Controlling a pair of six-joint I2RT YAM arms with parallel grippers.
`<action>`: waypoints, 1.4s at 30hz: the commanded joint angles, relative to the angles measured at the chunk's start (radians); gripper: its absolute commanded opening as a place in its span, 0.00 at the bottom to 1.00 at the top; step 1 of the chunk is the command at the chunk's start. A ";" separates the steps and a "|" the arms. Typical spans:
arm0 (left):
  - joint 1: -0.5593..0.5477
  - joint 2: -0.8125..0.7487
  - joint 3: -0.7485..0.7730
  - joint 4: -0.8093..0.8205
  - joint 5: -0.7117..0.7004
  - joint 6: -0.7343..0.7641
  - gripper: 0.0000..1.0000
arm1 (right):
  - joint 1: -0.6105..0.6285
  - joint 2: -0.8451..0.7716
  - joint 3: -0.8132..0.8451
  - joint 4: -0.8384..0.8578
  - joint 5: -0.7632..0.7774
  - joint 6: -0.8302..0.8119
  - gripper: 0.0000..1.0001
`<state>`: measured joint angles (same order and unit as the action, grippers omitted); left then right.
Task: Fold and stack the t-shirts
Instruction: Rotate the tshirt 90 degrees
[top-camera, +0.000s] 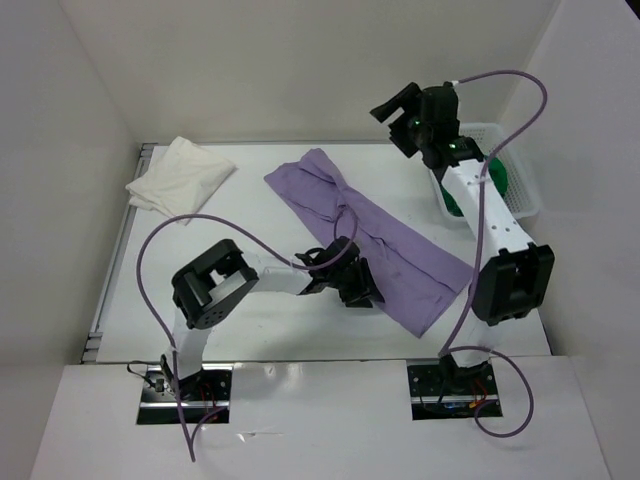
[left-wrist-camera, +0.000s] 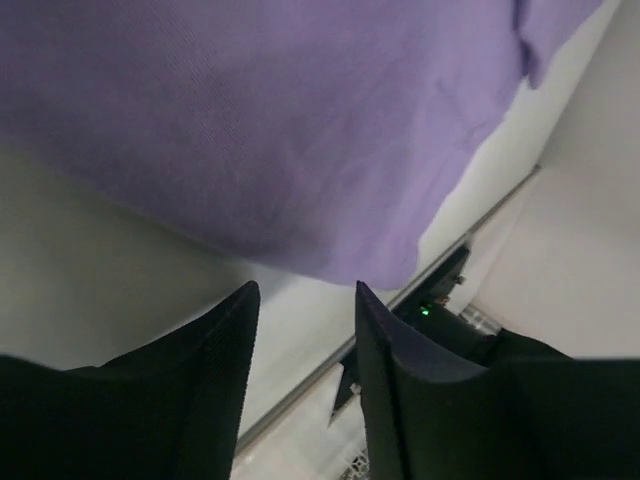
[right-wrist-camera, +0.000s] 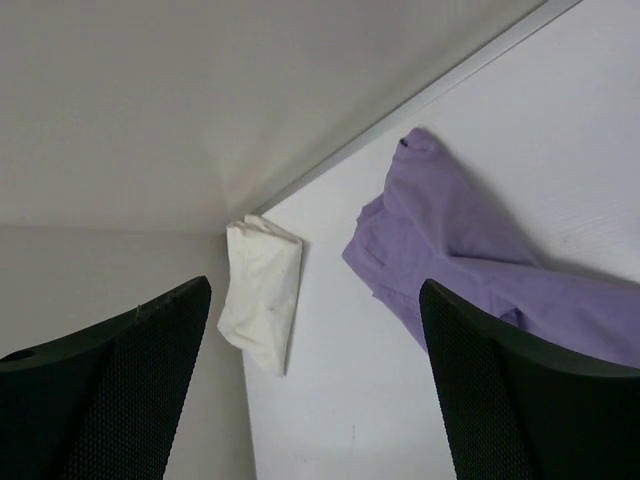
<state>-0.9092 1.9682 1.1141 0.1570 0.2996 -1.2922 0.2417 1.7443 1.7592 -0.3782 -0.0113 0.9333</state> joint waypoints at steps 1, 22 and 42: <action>-0.028 0.058 0.053 0.019 -0.031 -0.055 0.49 | -0.015 -0.098 -0.096 0.047 0.011 -0.024 0.90; 0.299 -0.560 -0.359 -0.486 -0.132 0.293 0.03 | -0.062 -0.433 -0.849 0.038 -0.101 -0.125 0.90; 0.661 -0.043 0.149 -0.240 -0.032 0.363 0.38 | 0.001 -0.534 -1.070 0.039 -0.131 -0.068 0.14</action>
<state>-0.2504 1.8896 1.1603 -0.1730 0.3241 -0.8783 0.2325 1.2629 0.7078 -0.3595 -0.1471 0.8425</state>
